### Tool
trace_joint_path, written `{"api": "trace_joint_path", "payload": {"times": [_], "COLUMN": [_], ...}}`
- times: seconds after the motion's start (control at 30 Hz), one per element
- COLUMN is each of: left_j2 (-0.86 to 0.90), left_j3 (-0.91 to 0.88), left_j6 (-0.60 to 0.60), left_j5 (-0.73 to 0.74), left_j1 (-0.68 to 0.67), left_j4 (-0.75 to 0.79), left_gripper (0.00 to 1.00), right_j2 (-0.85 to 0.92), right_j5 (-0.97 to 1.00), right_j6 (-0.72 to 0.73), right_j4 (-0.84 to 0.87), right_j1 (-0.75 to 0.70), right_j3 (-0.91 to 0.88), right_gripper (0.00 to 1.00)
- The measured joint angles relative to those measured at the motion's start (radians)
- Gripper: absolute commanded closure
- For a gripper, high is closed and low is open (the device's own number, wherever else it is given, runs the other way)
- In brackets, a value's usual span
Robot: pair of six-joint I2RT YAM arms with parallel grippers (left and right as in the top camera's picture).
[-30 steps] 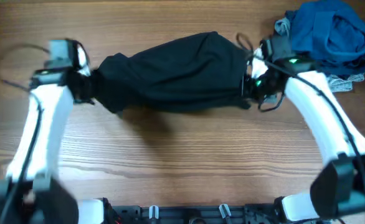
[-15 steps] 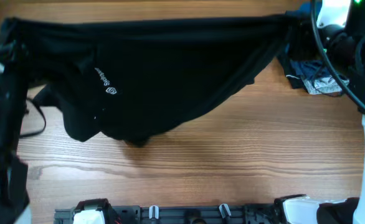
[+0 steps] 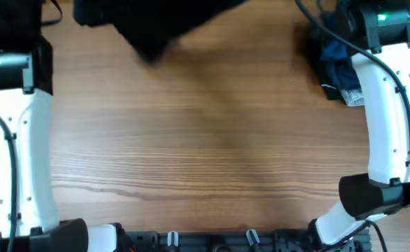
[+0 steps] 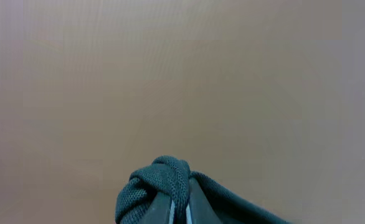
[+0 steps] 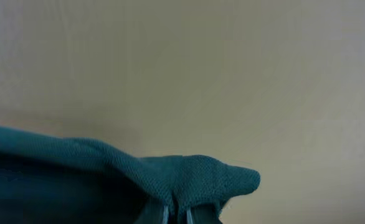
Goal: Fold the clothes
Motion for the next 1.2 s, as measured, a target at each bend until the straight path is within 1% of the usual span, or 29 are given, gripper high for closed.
{"api": "trace_joint_path", "payload": {"times": [0.07, 0.17, 0.27, 0.3, 0.33, 0.37, 0.47, 0.57, 0.7, 0.77, 0.87, 0.97, 1.03, 1.1, 1.13, 1.2], "left_j2": [-0.018, 0.004, 0.126, 0.182, 0.231, 0.275, 0.340, 0.340, 0.325, 0.309, 0.296, 0.258, 0.199, 0.153, 0.109, 0.080], "left_j3": [0.035, 0.048, 0.048, 0.047, 0.042, 0.041, 0.039, 0.040, 0.040, 0.041, 0.042, 0.042, 0.042, 0.042, 0.042, 0.042], "left_j6": [0.021, 0.030, 0.037, 0.037, 0.037, 0.037, 0.037, 0.037, 0.037, 0.037, 0.037, 0.037, 0.037, 0.037, 0.037, 0.037], "left_j5": [0.008, 0.011, 0.010, 0.008, 0.006, 0.005, 0.006, 0.029, 0.092, 0.116, 0.135, 0.168, 0.180, 0.186, 0.191, 0.195], "left_j1": [0.000, 0.000, 0.002, 0.002, 0.003, 0.004, 0.004, 0.004, 0.004, 0.004, 0.004, 0.004, 0.004, 0.003, 0.003, 0.003], "left_j4": [-0.072, -0.318, -0.570, -0.656, -0.710, -0.761, -0.908, -0.999, -1.196, -1.319, -1.450, -1.500, -1.527, -1.544, -1.558, -1.568], "left_gripper": [0.96, 0.96, 0.96, 0.96, 0.96, 0.96, 0.96, 0.96, 0.96, 0.96, 0.96, 0.96, 0.96, 0.96, 0.96, 0.96], "right_j2": [0.007, 0.069, 0.200, 0.242, 0.281, 0.298, 0.312, 0.312, 0.312, 0.311, 0.261, 0.140, 0.037, -0.054, -0.090, -0.119], "right_j5": [-0.072, -0.154, -0.200, -0.212, -0.233, -0.242, -0.264, -0.300, -0.347, -0.376, -0.397, -0.393, -0.388, -0.383, -0.377, -0.356], "right_j6": [-0.003, -0.006, 0.002, 0.003, 0.005, 0.006, 0.005, 0.005, -0.003, -0.018, -0.024, -0.006, 0.015, 0.034, 0.040, 0.044], "right_j4": [-0.068, -0.241, -0.405, -0.434, -0.509, -0.547, -0.680, -0.800, -0.989, -1.020, -1.088, -1.094, -1.096, -1.098, -1.097, -1.099], "right_j1": [-0.039, -0.063, -0.063, -0.063, -0.064, -0.064, -0.068, -0.071, -0.072, -0.072, -0.072, -0.072, -0.072, -0.072, -0.072, -0.072], "right_j3": [0.002, 0.011, 0.008, 0.004, 0.003, 0.001, 0.000, 0.000, 0.000, 0.000, 0.000, 0.000, -0.007, -0.082, -0.145, -0.288], "right_gripper": [0.96, 0.96, 0.96, 0.96, 0.96, 0.96, 0.96, 0.96, 0.96, 0.96, 0.96, 0.96, 0.96, 0.96, 0.96, 0.96]}}
